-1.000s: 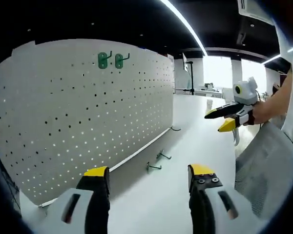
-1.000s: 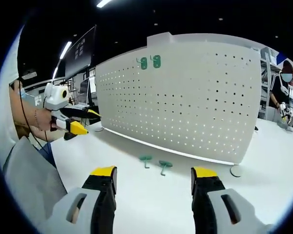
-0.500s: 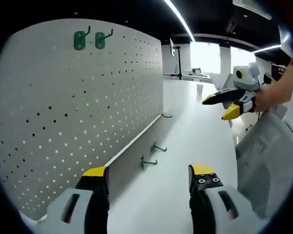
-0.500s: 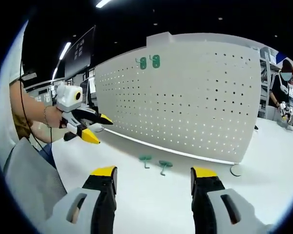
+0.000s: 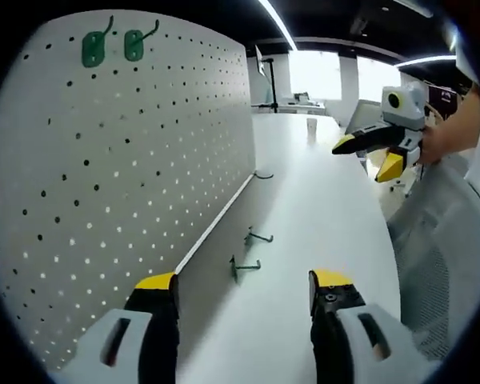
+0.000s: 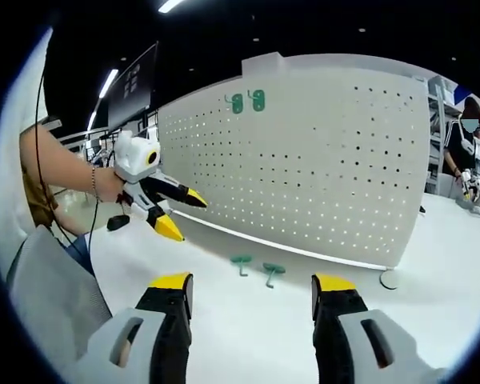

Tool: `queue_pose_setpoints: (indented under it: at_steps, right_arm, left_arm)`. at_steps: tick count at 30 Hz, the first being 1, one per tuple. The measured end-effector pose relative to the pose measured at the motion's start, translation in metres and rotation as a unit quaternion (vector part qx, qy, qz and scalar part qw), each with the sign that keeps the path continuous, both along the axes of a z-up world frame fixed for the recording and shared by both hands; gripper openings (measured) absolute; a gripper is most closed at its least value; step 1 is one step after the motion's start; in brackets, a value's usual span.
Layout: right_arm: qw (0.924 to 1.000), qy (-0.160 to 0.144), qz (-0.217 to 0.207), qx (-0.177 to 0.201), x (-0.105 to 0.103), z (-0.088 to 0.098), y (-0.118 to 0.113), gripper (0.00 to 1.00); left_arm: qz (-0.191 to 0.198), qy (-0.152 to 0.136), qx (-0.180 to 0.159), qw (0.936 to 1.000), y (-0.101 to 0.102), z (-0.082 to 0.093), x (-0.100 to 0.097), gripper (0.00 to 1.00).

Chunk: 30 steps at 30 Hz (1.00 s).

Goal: Insert the hook assembly into the mounting plate slot until the hook locks in place.

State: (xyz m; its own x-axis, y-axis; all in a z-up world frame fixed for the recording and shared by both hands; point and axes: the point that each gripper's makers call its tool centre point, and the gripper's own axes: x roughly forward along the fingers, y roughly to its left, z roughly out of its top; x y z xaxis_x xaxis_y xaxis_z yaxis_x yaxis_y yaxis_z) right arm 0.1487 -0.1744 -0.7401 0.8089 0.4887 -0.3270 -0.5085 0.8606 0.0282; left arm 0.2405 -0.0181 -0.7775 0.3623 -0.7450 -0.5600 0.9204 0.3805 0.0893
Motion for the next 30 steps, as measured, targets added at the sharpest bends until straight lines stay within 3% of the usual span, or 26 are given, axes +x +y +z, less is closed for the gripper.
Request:
queue_pose_setpoints:
  at_steps: [30]
  right_arm:
    - [1.0000, 0.004, -0.005, -0.003, 0.000, -0.002, -0.003, 0.57]
  left_arm:
    - [-0.058, 0.040, 0.087, 0.9937, -0.024, -0.040, 0.021, 0.69]
